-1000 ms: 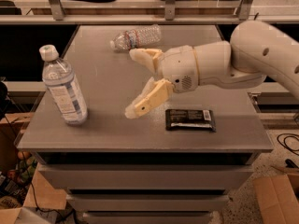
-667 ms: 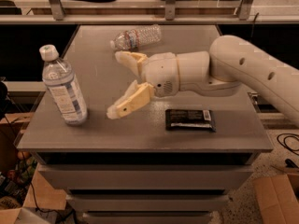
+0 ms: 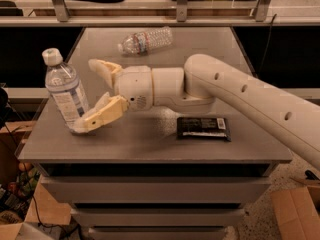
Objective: Knock blue plastic bottle over
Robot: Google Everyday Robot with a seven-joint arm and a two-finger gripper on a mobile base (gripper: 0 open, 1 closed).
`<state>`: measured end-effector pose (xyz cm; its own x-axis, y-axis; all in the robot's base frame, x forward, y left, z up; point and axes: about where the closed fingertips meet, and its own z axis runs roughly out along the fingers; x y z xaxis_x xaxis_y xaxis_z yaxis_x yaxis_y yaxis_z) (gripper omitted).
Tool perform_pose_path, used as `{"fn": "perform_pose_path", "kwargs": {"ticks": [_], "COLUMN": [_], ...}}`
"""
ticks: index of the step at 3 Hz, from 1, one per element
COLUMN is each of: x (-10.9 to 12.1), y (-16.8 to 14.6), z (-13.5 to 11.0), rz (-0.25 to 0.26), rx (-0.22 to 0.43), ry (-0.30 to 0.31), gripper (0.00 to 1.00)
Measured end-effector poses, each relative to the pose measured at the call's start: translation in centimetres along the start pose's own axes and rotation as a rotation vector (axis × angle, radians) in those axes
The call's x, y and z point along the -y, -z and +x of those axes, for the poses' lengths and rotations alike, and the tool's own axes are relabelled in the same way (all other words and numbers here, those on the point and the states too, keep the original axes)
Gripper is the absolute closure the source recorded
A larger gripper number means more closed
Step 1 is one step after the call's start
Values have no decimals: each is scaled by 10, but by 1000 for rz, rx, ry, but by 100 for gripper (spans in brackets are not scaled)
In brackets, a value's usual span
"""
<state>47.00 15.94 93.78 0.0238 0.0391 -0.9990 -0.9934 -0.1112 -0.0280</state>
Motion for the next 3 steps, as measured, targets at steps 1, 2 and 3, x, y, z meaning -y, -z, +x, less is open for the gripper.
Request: {"fn": "perform_pose_path", "kwargs": {"ticks": [1,2,3], "x": [-1,-2,-2], "y": [-30,-52,-64], "z": [0,5,10], "rz": [-40,-74,-93], "rx": [50,88,109], "ry": [0,-15,-28], "gripper": [0,18,41]}}
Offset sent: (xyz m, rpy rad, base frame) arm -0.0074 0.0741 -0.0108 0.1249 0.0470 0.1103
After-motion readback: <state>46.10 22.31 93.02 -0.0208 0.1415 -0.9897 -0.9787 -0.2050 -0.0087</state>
